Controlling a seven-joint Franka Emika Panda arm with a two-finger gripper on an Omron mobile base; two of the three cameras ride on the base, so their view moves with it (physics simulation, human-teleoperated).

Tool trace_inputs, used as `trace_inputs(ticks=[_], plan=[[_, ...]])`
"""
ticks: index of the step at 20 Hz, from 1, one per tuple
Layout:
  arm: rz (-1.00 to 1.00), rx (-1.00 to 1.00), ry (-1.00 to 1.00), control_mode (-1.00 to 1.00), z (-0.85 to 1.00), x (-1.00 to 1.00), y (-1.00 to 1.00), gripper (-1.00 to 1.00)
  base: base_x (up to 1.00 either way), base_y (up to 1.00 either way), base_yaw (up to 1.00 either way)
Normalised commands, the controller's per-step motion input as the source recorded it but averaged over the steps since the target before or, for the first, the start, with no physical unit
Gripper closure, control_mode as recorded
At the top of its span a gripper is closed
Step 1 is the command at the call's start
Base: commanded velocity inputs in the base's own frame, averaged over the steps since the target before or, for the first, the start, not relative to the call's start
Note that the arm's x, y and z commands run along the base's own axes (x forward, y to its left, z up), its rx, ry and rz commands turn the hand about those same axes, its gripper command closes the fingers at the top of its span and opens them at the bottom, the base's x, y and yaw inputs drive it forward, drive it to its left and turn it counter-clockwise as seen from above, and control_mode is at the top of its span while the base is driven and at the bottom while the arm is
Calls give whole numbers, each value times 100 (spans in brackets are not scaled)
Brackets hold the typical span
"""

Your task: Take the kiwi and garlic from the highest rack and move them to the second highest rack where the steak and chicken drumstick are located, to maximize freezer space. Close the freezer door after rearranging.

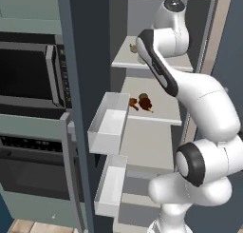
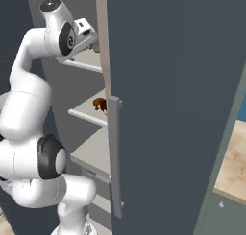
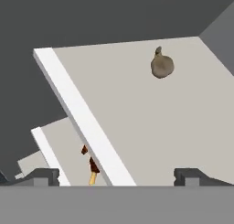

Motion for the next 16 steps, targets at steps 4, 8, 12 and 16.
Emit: trace_inputs(ticks=[4,8,12,16], plan=[[0,1,0,-100,-14,59,0,-100,0,0,0],[0,3,0,-100,-13,59,0,-100,0,0,0],[0,2,0,-100,-7,57,0,-100,0,0,0],[0,3,0,-100,-4,51,0,-100,0,0,0]])
